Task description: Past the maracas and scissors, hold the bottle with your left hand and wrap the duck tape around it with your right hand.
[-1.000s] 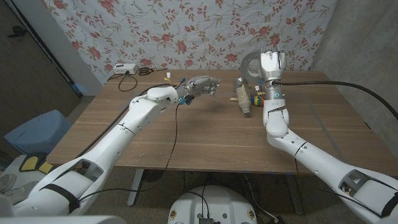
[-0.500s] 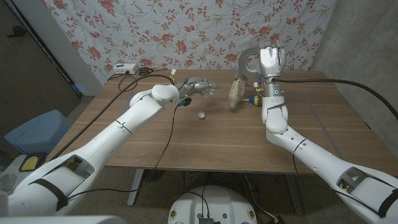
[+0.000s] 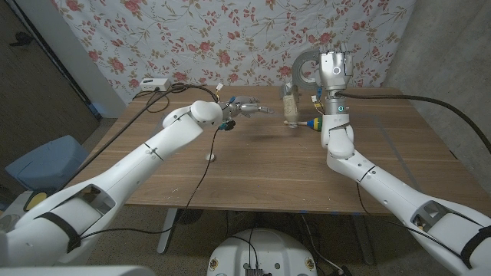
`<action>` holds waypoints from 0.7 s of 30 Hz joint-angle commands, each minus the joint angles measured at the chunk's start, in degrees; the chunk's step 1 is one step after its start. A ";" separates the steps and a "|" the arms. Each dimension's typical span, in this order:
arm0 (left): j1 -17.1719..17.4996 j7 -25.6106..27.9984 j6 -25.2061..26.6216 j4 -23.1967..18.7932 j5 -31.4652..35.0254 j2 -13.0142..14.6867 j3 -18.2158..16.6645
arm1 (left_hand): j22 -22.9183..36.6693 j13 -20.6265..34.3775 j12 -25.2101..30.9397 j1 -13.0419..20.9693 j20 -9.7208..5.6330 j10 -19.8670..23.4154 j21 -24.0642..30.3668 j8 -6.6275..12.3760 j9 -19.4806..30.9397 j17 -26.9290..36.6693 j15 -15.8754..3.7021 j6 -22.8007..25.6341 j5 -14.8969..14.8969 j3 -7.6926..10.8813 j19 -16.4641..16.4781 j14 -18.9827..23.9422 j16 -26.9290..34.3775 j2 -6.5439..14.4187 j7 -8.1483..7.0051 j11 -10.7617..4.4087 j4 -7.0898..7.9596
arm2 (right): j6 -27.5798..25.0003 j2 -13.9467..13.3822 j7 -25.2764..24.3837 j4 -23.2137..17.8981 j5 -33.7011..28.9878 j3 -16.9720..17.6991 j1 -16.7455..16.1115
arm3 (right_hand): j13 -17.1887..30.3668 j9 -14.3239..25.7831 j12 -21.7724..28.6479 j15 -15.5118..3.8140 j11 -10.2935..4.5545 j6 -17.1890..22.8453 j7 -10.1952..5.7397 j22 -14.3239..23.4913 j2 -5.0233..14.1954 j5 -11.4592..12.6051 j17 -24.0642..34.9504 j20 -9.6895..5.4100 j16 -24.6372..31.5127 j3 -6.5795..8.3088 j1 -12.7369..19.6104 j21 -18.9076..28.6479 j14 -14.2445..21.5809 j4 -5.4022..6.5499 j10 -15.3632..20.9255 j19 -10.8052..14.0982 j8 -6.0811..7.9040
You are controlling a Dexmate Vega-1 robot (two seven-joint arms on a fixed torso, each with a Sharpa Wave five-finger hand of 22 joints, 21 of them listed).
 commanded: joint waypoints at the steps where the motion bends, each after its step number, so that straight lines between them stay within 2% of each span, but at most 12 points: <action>1: 0.17 1.88 -1.23 2.51 2.19 -2.64 0.43 | 0.13 -0.39 -0.40 0.06 0.11 0.80 -0.07 0.48 -0.37 -0.45 -0.30 0.68 0.29 -0.41 1.33 1.00 0.38 0.04 0.35 0.20 0.05 | 0.61 0.94 -0.47 -3.98 -0.08 0.04 0.29 | 10.50 0.13 0.42 -9.94 -8.31 12.96 -2.14 -0.04 5.15 -0.03 0.05 -1.32 -0.06 7.75 5.24 0.59 5.85 -2.49 14.51 -0.03 0.37; 6: 3.08 6.63 -6.30 4.78 0.98 -5.19 -1.75 | 0.13 -1.54 -0.72 0.96 0.15 3.31 -0.34 1.31 -1.39 -1.91 -1.83 2.93 0.48 -0.82 4.25 3.14 0.87 0.30 0.65 -0.93 -0.24 | 1.30 1.03 -0.63 -5.72 -0.22 0.05 0.28 | 10.67 0.13 0.57 -9.94 -8.26 12.97 -1.92 -0.08 5.10 -0.11 0.06 -1.18 -0.03 7.94 5.32 0.78 5.99 -2.56 14.73 -0.01 0.33; 8: 4.11 7.95 -9.03 6.33 -0.23 -6.43 -2.74 | 0.12 -2.21 -0.59 1.33 0.18 5.67 -0.58 1.85 -1.98 -2.78 -2.80 4.70 0.53 -1.12 5.90 4.70 1.26 0.38 0.64 -1.72 -0.34 | 1.69 1.17 -1.17 -6.01 -0.26 0.04 0.34 | 10.59 0.13 0.54 -9.94 -8.18 13.01 -1.78 -0.10 5.04 -0.15 0.07 -1.17 -0.03 8.03 5.38 0.90 6.01 -2.62 14.83 0.11 0.33; 12: 5.05 9.15 -13.55 9.62 -2.51 -8.77 -3.93 | 0.11 -2.80 -0.66 1.64 0.23 7.33 -0.86 2.27 -2.44 -3.56 -3.31 6.26 0.59 -1.41 7.25 6.22 1.65 0.44 0.64 -2.01 -0.40 | 2.16 1.04 -1.19 -6.79 -0.88 -0.30 0.44 | 10.60 0.13 0.52 -9.92 -7.91 13.14 -1.61 -0.14 4.97 -0.28 0.09 -0.95 0.02 8.27 5.45 1.15 6.17 -2.69 14.90 0.16 0.32; 13: 5.17 9.18 -14.46 10.39 -3.18 -9.34 -4.19 | 0.10 -3.21 -0.73 1.88 0.24 8.48 -1.10 2.33 -2.73 -4.10 -3.86 6.78 0.65 -1.60 8.15 7.18 1.88 0.48 0.65 -2.54 -0.46 | 2.39 0.87 -0.99 -7.11 -0.98 -0.40 0.42 | 10.69 0.13 0.58 -9.91 -8.00 13.12 -1.59 -0.14 4.95 -0.31 0.10 -0.89 0.03 8.31 5.44 1.19 6.20 -2.68 14.93 0.14 0.29; 16: 5.36 8.67 -17.27 12.69 -5.36 -10.84 -4.96 | 0.10 -3.56 -0.71 2.11 0.23 9.71 -1.32 2.44 -2.97 -4.58 -4.31 7.40 0.70 -1.76 8.97 8.27 2.18 0.53 0.75 -2.46 -0.50 | 2.36 0.91 -1.21 -7.59 -1.62 -0.64 0.38 | 10.80 0.12 0.63 -9.92 -8.00 13.16 -1.44 -0.17 4.89 -0.39 0.11 -0.87 0.04 8.45 5.48 1.31 6.25 -2.73 14.98 0.11 0.27; 21: 4.24 4.85 -20.09 15.70 -7.95 -11.79 -4.85 | 0.06 -4.07 -1.84 2.31 0.34 8.65 -1.96 1.59 -3.27 -5.34 -4.01 5.71 0.84 -2.58 9.60 7.62 1.65 -0.47 0.77 -2.22 -0.77 | 2.36 0.45 -0.35 -8.45 -2.58 -0.96 0.37 | 10.82 0.12 0.60 -9.92 -7.95 13.30 -1.39 -0.19 4.84 -0.50 0.12 -0.84 0.06 8.63 5.49 1.49 6.31 -2.74 14.99 0.11 0.27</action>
